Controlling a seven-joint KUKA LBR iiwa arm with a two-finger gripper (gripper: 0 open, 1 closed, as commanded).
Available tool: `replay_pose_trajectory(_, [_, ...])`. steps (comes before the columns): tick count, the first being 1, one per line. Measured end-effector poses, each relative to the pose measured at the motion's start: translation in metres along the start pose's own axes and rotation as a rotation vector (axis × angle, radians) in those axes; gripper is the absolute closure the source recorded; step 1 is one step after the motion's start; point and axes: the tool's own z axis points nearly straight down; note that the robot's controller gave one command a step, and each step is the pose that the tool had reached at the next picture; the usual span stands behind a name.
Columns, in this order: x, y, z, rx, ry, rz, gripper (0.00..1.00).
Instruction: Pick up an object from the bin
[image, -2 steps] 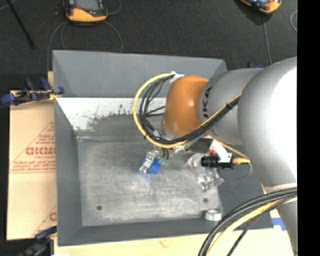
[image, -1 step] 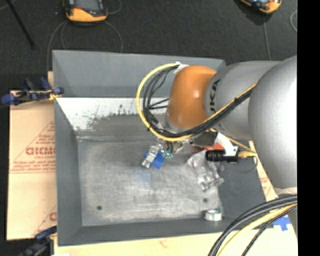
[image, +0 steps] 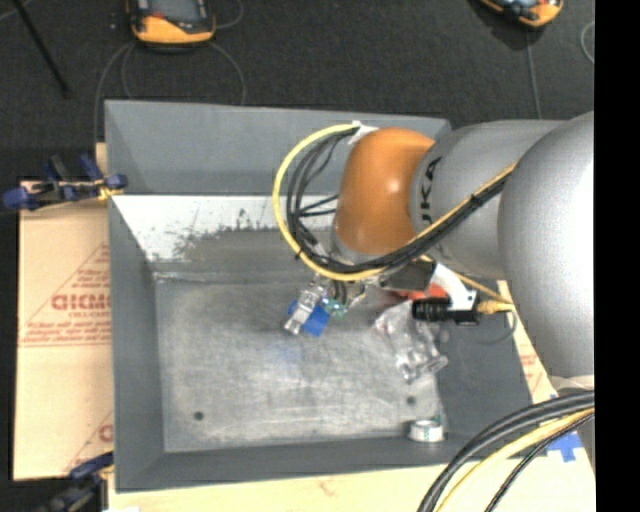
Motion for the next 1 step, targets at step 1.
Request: replay_pose_trajectory(1, [-0.0010, 0.0007, -0.0104, -0.001, -0.001, 0.000, 1.00])
